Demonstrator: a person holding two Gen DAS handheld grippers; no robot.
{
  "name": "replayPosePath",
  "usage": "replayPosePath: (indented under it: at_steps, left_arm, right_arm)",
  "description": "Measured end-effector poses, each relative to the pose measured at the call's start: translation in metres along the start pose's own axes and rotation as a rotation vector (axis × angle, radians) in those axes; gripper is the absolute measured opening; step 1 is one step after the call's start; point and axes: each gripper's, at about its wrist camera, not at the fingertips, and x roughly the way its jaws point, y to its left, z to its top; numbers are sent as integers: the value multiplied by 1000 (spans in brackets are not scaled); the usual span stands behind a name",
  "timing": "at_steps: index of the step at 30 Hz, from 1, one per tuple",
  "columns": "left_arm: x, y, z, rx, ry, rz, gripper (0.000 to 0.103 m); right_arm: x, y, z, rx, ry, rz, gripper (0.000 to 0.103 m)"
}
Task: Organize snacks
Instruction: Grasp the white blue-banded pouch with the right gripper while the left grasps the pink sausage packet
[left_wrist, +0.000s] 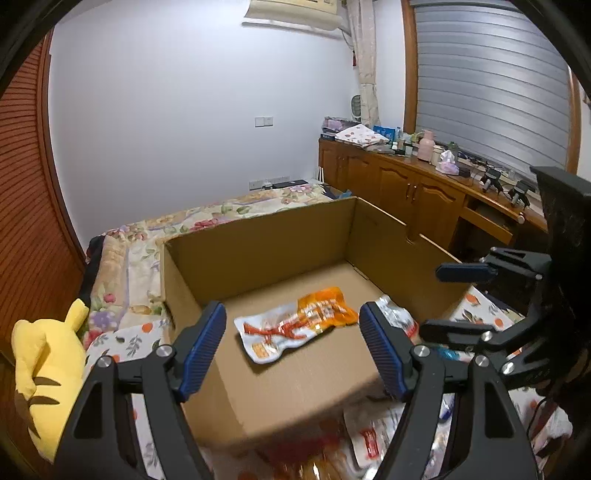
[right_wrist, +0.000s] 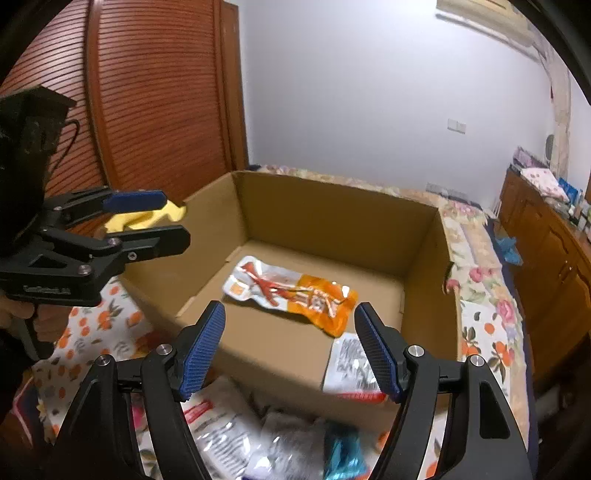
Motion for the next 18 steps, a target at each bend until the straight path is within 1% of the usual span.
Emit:
replayPosePath:
  at_steps: [5,10,16,18]
  left_arm:
    - [-22,-8,-21,4,12,18,75]
    - [-42,-20,-46,20,24,21,75]
    - [-44,-27,-71,16,68,10,75]
    - [-40,-28,-77,20,85,14,75]
  right_arm:
    - [-27,14,-20,11,-33,11,75]
    - [-39,22,-47,21,-28,9,74]
    - [-35,12,-80,79,11,1,72]
    - [-33,6,-90,100,23,3,70]
